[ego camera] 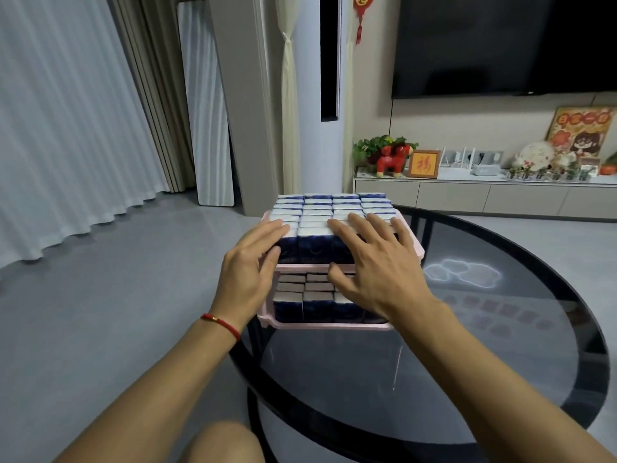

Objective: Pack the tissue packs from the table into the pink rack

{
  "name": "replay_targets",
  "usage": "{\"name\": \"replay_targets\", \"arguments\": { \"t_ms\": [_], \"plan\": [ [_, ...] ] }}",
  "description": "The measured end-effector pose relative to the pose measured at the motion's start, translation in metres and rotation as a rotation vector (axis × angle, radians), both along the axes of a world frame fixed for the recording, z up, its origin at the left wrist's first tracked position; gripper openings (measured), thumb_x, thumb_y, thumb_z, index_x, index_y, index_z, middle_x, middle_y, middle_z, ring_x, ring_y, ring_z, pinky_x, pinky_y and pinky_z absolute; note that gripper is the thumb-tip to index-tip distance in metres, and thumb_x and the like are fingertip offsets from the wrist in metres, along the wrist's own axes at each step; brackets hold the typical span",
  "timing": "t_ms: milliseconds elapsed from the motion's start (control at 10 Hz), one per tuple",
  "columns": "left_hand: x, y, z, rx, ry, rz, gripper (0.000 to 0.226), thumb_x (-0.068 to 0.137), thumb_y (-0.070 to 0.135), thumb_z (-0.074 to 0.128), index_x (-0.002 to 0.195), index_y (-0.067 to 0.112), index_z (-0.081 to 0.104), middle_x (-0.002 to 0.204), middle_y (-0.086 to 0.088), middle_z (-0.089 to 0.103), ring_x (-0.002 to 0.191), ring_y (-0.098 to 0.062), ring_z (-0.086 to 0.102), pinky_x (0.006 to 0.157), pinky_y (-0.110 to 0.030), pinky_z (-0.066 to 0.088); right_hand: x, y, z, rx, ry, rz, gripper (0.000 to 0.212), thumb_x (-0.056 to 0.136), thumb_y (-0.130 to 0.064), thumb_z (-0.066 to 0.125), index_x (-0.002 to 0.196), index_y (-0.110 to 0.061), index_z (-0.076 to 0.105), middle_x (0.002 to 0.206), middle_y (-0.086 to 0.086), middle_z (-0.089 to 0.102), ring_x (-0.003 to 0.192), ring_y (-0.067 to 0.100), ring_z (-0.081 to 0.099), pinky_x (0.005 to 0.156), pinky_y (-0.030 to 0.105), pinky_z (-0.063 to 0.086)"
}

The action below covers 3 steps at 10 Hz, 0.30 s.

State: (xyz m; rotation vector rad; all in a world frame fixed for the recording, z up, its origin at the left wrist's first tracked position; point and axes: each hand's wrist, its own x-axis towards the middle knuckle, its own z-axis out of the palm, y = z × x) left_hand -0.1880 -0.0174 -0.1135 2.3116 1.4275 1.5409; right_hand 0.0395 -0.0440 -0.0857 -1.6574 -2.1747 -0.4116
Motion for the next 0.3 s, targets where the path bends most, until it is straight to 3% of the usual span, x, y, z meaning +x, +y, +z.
{"name": "replay_targets", "arguments": {
  "t_ms": [200, 300],
  "plan": [
    [0.008, -0.009, 0.007, -0.088, -0.008, 0.003, 0.043, 0.098, 0.007, 0.063, 0.140, 0.018, 0.061, 0.150, 0.004, 0.053, 0.137, -0.002, 0.040, 0.118, -0.030, 0.036, -0.002, 0.002, -0.002, -0.009, 0.006, 0.006, 0.074, 0.089, -0.064, 0.037, 0.156, -0.039, 0.021, 0.163, 0.000, 0.031, 0.152, 0.029, 0.025, 0.124, 0.058, 0.011],
    [0.009, -0.017, 0.018, -0.141, 0.034, 0.010, 0.051, 0.099, 0.012, 0.062, 0.148, 0.022, 0.053, 0.160, 0.002, 0.042, 0.148, -0.012, 0.035, 0.122, -0.036, 0.032, 0.001, 0.000, 0.000, 0.005, 0.007, 0.020, 0.081, 0.089, -0.061, 0.040, 0.161, -0.038, 0.011, 0.170, 0.002, 0.018, 0.158, 0.030, 0.010, 0.125, 0.060, -0.001]
  ]
}}
